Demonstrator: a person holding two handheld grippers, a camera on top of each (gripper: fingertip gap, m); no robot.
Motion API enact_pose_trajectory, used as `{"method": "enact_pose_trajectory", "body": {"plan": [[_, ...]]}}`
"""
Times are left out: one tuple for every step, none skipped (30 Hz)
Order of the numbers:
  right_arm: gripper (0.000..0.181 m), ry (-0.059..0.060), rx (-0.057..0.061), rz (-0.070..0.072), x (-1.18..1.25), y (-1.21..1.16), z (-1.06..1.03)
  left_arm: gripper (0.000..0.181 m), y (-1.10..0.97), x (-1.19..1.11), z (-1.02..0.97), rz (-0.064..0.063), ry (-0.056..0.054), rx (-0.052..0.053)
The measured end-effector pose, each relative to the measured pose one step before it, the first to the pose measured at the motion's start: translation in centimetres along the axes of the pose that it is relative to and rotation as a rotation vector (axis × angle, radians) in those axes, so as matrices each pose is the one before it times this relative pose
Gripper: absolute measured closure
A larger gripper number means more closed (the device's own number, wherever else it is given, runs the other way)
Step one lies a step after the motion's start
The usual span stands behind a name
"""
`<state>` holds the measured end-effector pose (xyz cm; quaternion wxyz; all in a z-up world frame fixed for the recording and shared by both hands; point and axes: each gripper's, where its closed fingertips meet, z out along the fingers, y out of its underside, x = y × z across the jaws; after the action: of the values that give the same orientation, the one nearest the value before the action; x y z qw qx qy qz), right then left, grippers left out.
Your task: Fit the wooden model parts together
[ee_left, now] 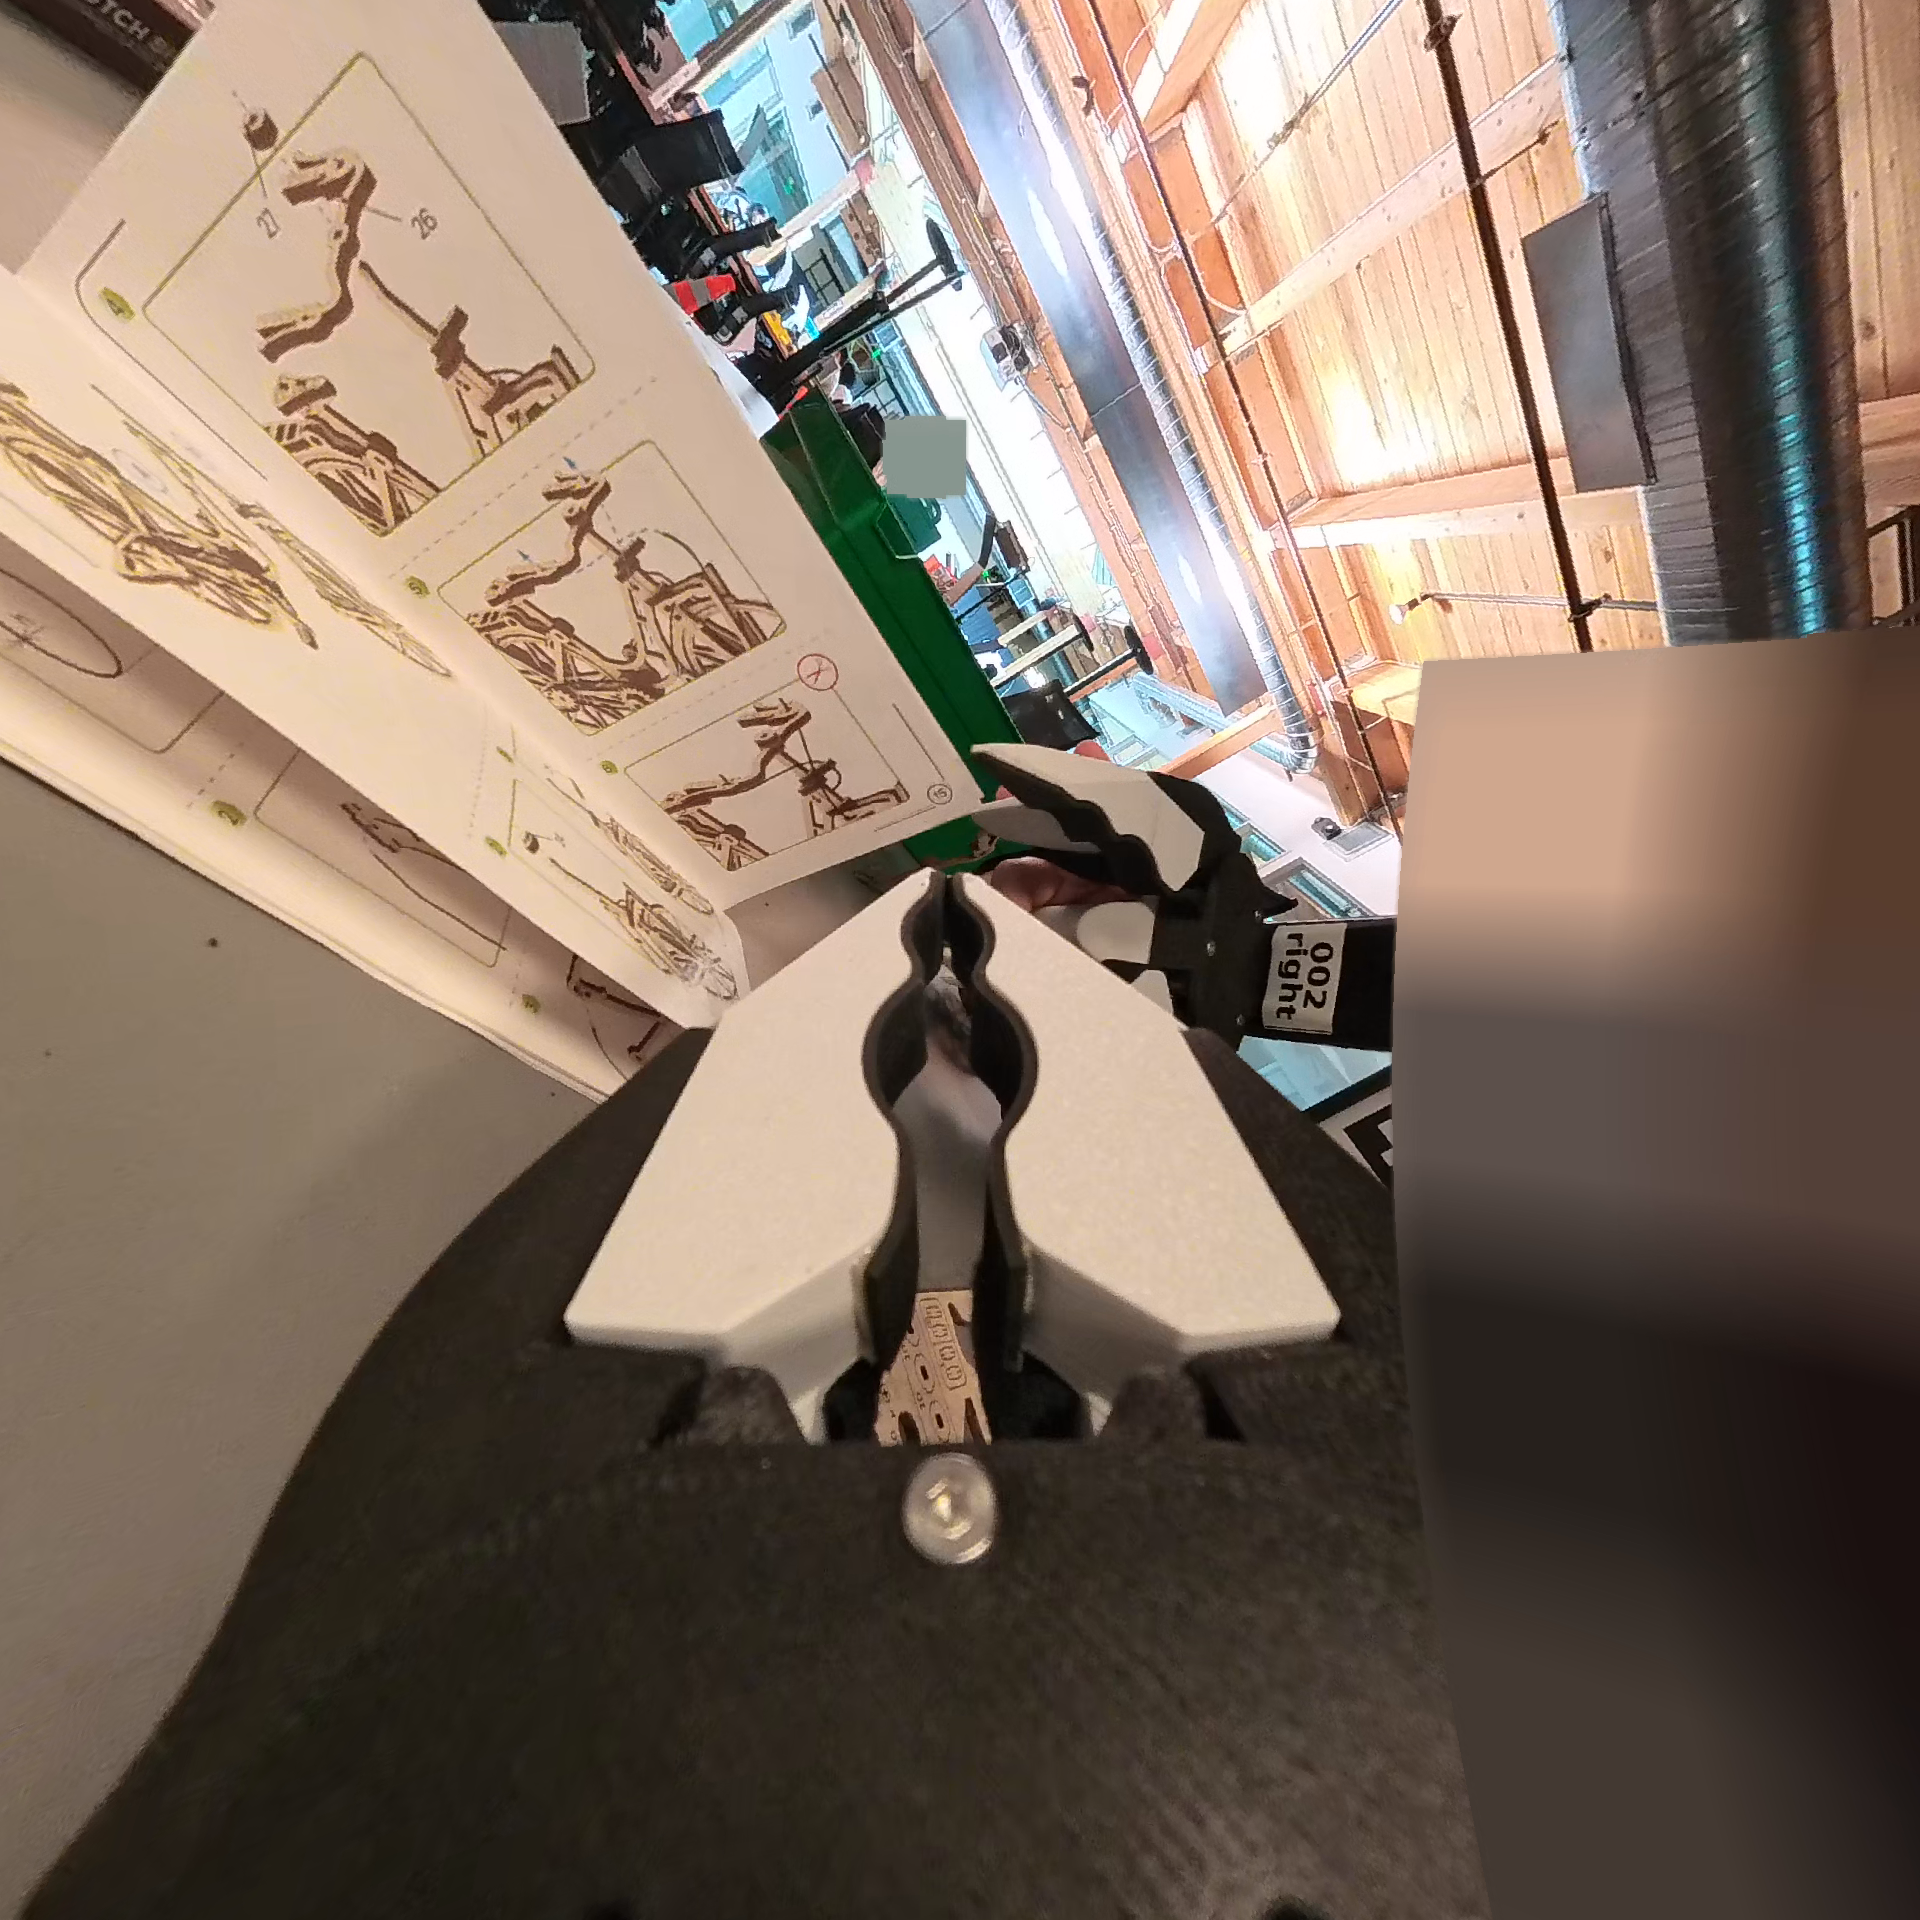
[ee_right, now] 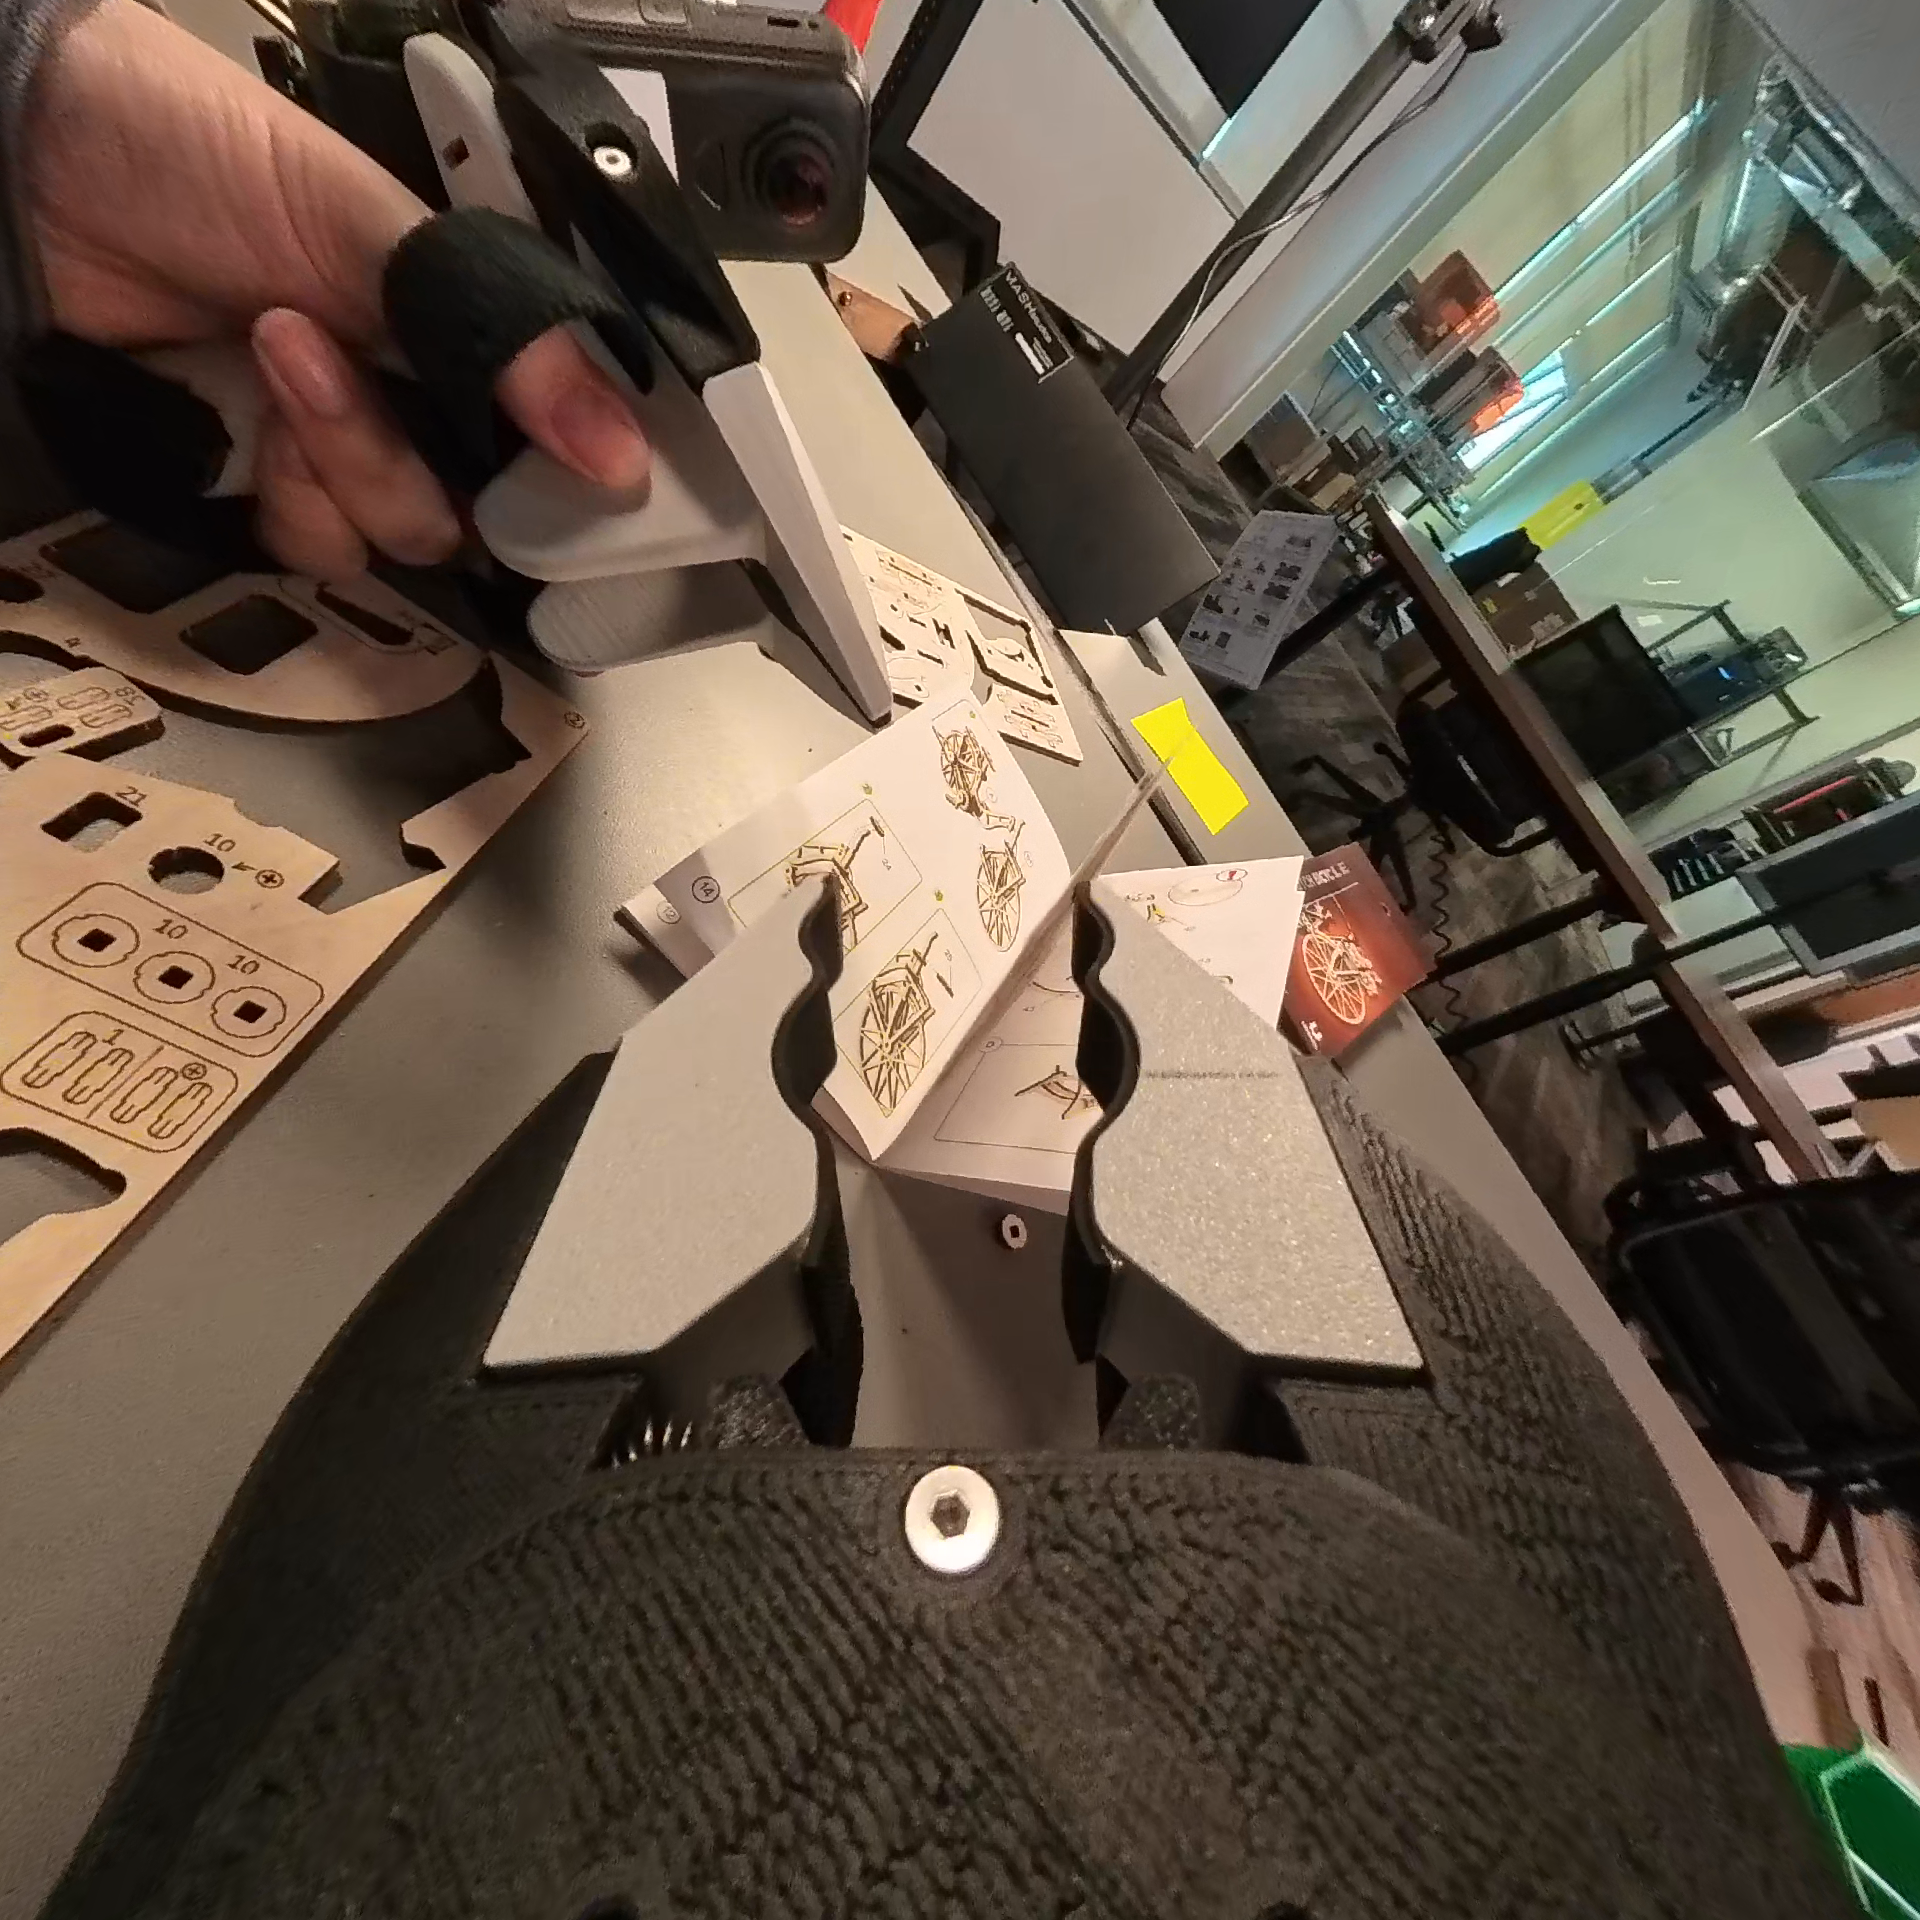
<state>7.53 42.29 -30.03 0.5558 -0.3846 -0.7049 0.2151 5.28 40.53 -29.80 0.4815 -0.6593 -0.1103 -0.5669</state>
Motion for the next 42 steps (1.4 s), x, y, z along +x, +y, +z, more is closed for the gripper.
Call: {"method": "enact_pose_trajectory", "body": {"plan": [[0.139,-0.0030,-0.0020,0.0021,-0.030,0.054,0.013,0.181,-0.015,0.000,0.003,-0.0004,0.0003,0.0002],[0.139,-0.0034,-0.0020,0.0021,-0.040,0.058,0.025,0.181,-0.004,-0.003,-0.006,-0.0007,0.0003,0.0002],[0.139,-0.0031,-0.0030,0.0013,-0.045,0.057,0.025,0.181,-0.001,-0.001,0.007,-0.0008,0.0004,0.0001],[0.139,-0.0032,-0.0035,0.0006,-0.047,0.070,0.025,0.181,-0.008,0.004,-0.006,-0.0005,0.0003,0.0001],[0.139,-0.0019,-0.0038,0.0000,-0.024,0.071,0.032,0.181,-0.014,-0.004,0.002,-0.0004,0.0000,0.0001],[0.139,-0.0006,-0.0048,-0.0006,-0.015,0.086,0.027,0.181,0.005,-0.004,-0.001,-0.0005,0.0000,0.0000],[0.140,0.0010,-0.0055,-0.0004,0.019,0.094,0.020,0.181,-0.010,0.003,-0.005,-0.0003,0.0003,0.0002],[0.140,0.0008,-0.0052,0.0011,0.026,0.082,0.017,0.181,-0.011,-0.012,0.002,-0.0006,-0.0001,0.0003],[0.140,-0.0014,-0.0045,0.0038,0.012,0.092,0.015,0.181,0.001,0.006,0.000,-0.0003,0.0003,0.0000],[0.140,-0.0042,-0.0047,0.0062,-0.018,0.105,0.036,0.181,0.000,0.004,0.000,-0.0002,0.0002,0.0000],[0.140,-0.0070,-0.0076,0.0080,-0.053,0.163,0.063,0.181,-0.012,-0.003,-0.004,-0.0004,-0.0002,0.0004],[0.139,-0.0121,-0.0117,0.0091,-0.141,0.232,0.104,0.181,-0.007,-0.013,-0.005,0.0000,-0.0001,0.0004],[0.139,-0.0197,-0.0156,0.0102,-0.255,0.302,0.167,0.181,-0.005,-0.002,0.003,-0.0002,-0.0002,0.0004],[0.139,-0.0246,-0.0173,0.0110,-0.353,0.332,0.216,0.181,-0.007,0.002,-0.006,-0.0001,0.0003,0.0000],[0.139,-0.0271,-0.0163,0.0119,-0.420,0.304,0.236,0.181,-0.005,0.012,-0.009,0.0009,0.0002,0.0007],[0.137,-0.0285,-0.0149,0.0148,-0.431,0.263,0.269,0.181,-0.050,0.065,-0.017,0.0067,0.0006,0.0041],[0.136,-0.0309,-0.0157,0.0185,-0.454,0.265,0.266,0.181,-0.062,0.176,-0.039,0.0141,0.0048,0.0055],[0.133,-0.0364,-0.0184,0.0274,-0.486,0.319,0.290,0.181,-0.088,0.388,-0.031,0.0269,0.0134,0.0073],[0.128,-0.0407,-0.0222,0.0425,-0.471,0.374,0.337,0.181,-0.248,0.347,-0.057,0.0441,0.0002,0.0199],[0.124,-0.0415,-0.0214,0.0489,-0.456,0.367,0.347,0.181,-0.342,0.191,-0.062,0.0575,-0.0193,0.0259],[0.121,-0.0360,-0.0146,0.0420,-0.399,0.282,0.313,0.181,-0.268,0.162,-0.023,0.0693,-0.0273,0.0161],[0.120,-0.0302,-0.0090,0.0298,-0.360,0.227,0.279,0.181,-0.172,0.115,0.022,0.0829,-0.0376,0.0013],[0.118,-0.0233,-0.0075,0.0180,-0.297,0.164,0.216,0.181,0.003,-0.040,0.035,0.0942,-0.0511,-0.0176],[0.115,-0.0133,0.0041,0.0122,-0.170,-0.063,0.080,0.181,0.086,-0.126,0.053,0.0940,-0.0563,-0.0257],[0.113,-0.0118,0.0085,0.0127,-0.156,-0.163,0.043,0.181,0.183,-0.138,0.081,0.0814,-0.0518,-0.0299],[0.109,-0.0142,0.0058,0.0179,-0.177,-0.140,0.050,0.181,0.515,-0.153,0.179,0.0520,-0.0426,-0.0467],[0.105,-0.0127,0.0040,0.0218,-0.139,-0.102,0.108,0.181,0.930,-0.029,0.377,0.0120,-0.0186,-0.0686],[0.101,-0.0119,0.0008,0.0212,-0.120,-0.047,0.132,0.181,1.201,0.150,0.551,-0.0196,0.0089,-0.0814],[0.099,-0.0091,-0.0023,0.0197,-0.043,0.008,0.110,0.181,1.171,0.115,0.620,-0.0293,0.0133,-0.0736],[0.098,0.0024,-0.0015,0.0186,0.146,-0.001,0.047,0.181,1.041,-0.174,0.628,-0.0263,-0.0028,-0.0613],[0.099,0.0075,0.0056,0.0219,0.276,-0.092,-0.023,0.181,0.783,-0.407,0.506,-0.0127,-0.0210,-0.0464],[0.099,0.0048,0.0140,0.0287,0.280,-0.203,-0.106,0.181,0.391,-0.382,0.328,-0.0043,-0.0272,-0.0331],[0.099,0.0048,0.0237,0.0338,0.336,-0.329,-0.184,0.180,0.067,-0.276,0.156,0.0080,-0.0259,-0.0180],[0.100,0.0085,0.0313,0.0377,0.436,-0.440,-0.245,0.181,0.050,-0.442,0.096,0.0060,-0.0357,-0.0169],[0.102,0.0105,0.0300,0.0396,0.481,-0.444,-0.268,0.181,0.191,-0.405,0.171,0.0044,-0.0303,-0.0231],[0.103,0.0153,0.0208,0.0337,0.546,-0.370,-0.269,0.181,0.412,-0.319,0.251,0.0045,-0.0229,-0.0316],[0.104,0.0254,0.0117,0.0217,0.660,-0.295,-0.244,0.181,0.550,-0.346,0.296,0.0056,-0.0249,-0.0383],[0.105,0.0262,0.0063,0.0119,0.640,-0.254,-0.180,0.181,-0.178,0.126,0.015,0.0074,-0.0001,0.0043],[0.106,0.0239,0.0035,0.0134,0.577,-0.233,-0.103,0.181,0.059,-0.063,0.042,0.0070,-0.0118,-0.0073],[0.108,0.0210,0.0061,0.0179,0.527,-0.280,-0.009,0.181,0.143,-0.134,0.070,0.0064,-0.0135,-0.0105],[0.112,0.0261,0.0098,0.0218,0.593,-0.307,0.067,0.181,-0.007,-0.009,0.006,0.0025,-0.0055,0.0000],[0.118,0.0408,0.0031,0.0247,0.828,-0.166,0.128,0.181,0.027,-0.013,-0.002,0.0018,-0.0036,-0.0021]]}}
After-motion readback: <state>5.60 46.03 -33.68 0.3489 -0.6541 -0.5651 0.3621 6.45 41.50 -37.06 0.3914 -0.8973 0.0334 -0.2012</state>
